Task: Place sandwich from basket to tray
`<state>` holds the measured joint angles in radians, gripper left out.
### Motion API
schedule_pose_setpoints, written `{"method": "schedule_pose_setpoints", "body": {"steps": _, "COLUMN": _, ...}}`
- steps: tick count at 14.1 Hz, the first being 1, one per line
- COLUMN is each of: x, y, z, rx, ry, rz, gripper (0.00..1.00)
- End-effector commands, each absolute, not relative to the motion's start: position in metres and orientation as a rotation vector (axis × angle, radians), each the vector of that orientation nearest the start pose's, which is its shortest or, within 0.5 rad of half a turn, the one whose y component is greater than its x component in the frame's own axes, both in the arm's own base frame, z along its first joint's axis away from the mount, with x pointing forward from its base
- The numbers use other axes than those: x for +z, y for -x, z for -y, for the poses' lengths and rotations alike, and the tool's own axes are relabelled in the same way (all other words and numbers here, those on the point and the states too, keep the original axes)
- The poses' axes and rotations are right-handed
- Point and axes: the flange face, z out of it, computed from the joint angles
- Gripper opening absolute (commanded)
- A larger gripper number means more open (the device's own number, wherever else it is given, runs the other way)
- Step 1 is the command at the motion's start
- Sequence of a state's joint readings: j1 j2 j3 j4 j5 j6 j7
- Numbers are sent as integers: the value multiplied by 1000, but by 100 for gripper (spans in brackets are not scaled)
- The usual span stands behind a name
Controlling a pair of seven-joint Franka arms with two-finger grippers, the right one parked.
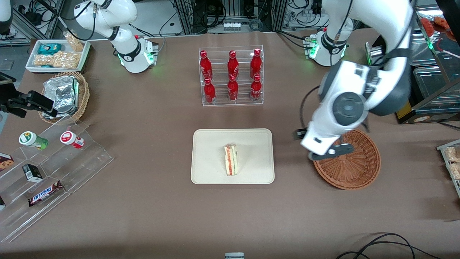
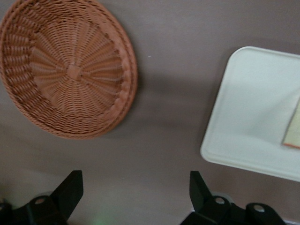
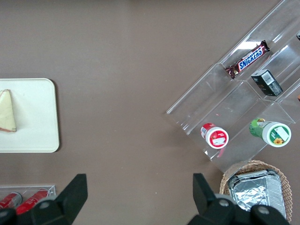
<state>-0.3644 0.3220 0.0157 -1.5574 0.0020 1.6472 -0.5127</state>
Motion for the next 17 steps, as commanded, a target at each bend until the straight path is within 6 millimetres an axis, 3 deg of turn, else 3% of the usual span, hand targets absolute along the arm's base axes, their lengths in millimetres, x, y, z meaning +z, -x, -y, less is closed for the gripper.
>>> {"method": "schedule_pose_setpoints", "body": {"steps": 1, "x": 472, "y": -562, "z": 166, "rx": 323, "ry": 3041, "rz": 163, "gripper": 100}}
{"method": "schedule_pose_setpoints", "body": {"steps": 5, "x": 511, "y": -546, "z": 114, "rx": 269, "ry": 3078, "rz": 133, "gripper": 100}}
{"method": "schedule_pose_setpoints", "body": {"steps": 6, "x": 522, "y": -543, "z": 91, "rx": 261, "ry": 3092, "rz": 104, "gripper": 100}}
{"method": "schedule_pose_setpoints", "body": {"steps": 8, "x": 537, "y": -540, "z": 68, "rx": 251, "ry": 3110, "rz": -40, "gripper": 100}}
{"method": "schedule_pose_setpoints", "body": {"steps": 10, "x": 551, "y": -537, "z": 64, "rx": 200, "ry": 3115, "rz": -141, "gripper": 100}}
{"method": "schedule_pose_setpoints", "body": {"steps": 13, "x": 574, "y": -539, "z": 59, "rx": 116, "ry": 3087, "rz": -145, "gripper": 100}}
{"method": "schedule_pose_setpoints", "body": {"steps": 15, "x": 583, "y": -543, "z": 41, "rx": 85, "ry": 3100, "rz": -87, "gripper": 100}}
{"method": "schedule_pose_setpoints", "body": {"steps": 17, "x": 589, "y": -546, "z": 40, "rx": 57, "ry": 3109, "rz": -82, "gripper": 100}}
